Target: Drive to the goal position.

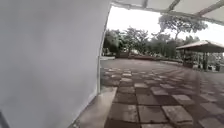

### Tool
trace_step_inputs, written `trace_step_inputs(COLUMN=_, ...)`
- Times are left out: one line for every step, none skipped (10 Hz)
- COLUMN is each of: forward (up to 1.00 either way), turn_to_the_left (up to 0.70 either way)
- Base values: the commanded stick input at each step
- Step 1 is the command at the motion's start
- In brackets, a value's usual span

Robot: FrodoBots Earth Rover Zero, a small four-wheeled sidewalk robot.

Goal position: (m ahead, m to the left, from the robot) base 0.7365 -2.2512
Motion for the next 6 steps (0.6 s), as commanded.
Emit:
trace_step_inputs(forward=0.0, turn_to_the_left=-0.7)
trace_step_inputs(forward=0.0, turn_to_the_left=-0.7)
trace_step_inputs(forward=0.0, turn_to_the_left=-0.7)
trace_step_inputs(forward=0.0, turn_to_the_left=-0.7)
trace_step_inputs(forward=0.29, turn_to_the_left=-0.54)
trace_step_inputs(forward=0.67, turn_to_the_left=-0.36)
